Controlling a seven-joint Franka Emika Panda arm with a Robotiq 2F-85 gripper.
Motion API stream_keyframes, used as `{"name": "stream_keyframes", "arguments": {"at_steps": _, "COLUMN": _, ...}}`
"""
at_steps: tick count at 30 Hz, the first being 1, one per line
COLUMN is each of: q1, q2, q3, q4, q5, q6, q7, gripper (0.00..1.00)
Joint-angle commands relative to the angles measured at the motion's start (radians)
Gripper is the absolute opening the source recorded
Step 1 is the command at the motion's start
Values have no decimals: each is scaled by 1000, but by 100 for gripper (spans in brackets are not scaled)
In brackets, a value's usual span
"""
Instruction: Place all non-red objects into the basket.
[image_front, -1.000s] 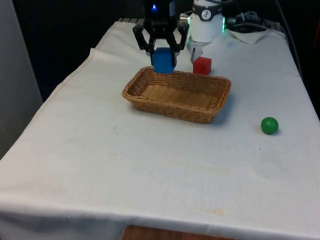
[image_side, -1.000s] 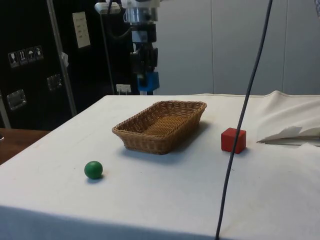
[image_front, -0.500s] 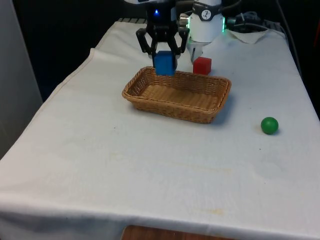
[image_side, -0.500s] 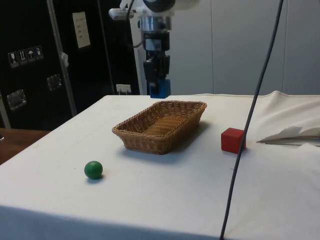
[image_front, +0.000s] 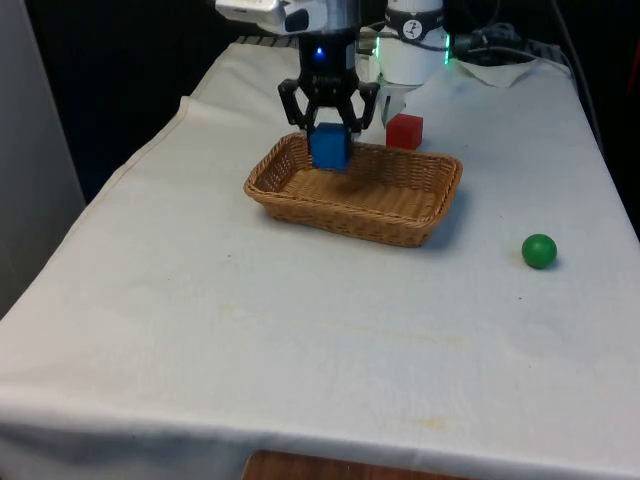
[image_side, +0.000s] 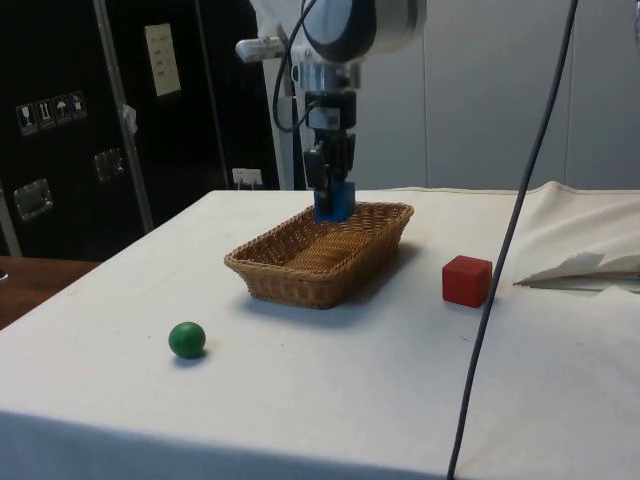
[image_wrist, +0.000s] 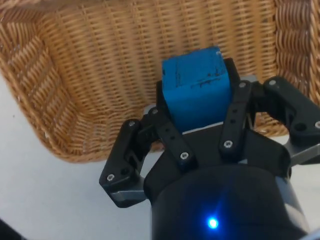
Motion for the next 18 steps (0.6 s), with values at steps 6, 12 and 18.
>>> {"name": "stream_keyframes", "arguments": {"at_steps": 6, "q1": -4, "q2": 83, "q3": 29, "q4": 33, "q5": 61, "q6": 49, "q7": -6, "gripper": 1}}
{"name": "stream_keyframes", "arguments": {"at_steps": 12, "q1": -3, "q2": 124, "q3": 39, "q4": 40, "q5": 86, "q6": 74, "q7": -2, "gripper": 1}}
{"name": "stream_keyframes", "arguments": {"at_steps": 18, "q1": 0, "q2": 133, "q3": 37, "q4": 42, "q5": 85, "q6": 77, "q7": 4, "gripper": 9}}
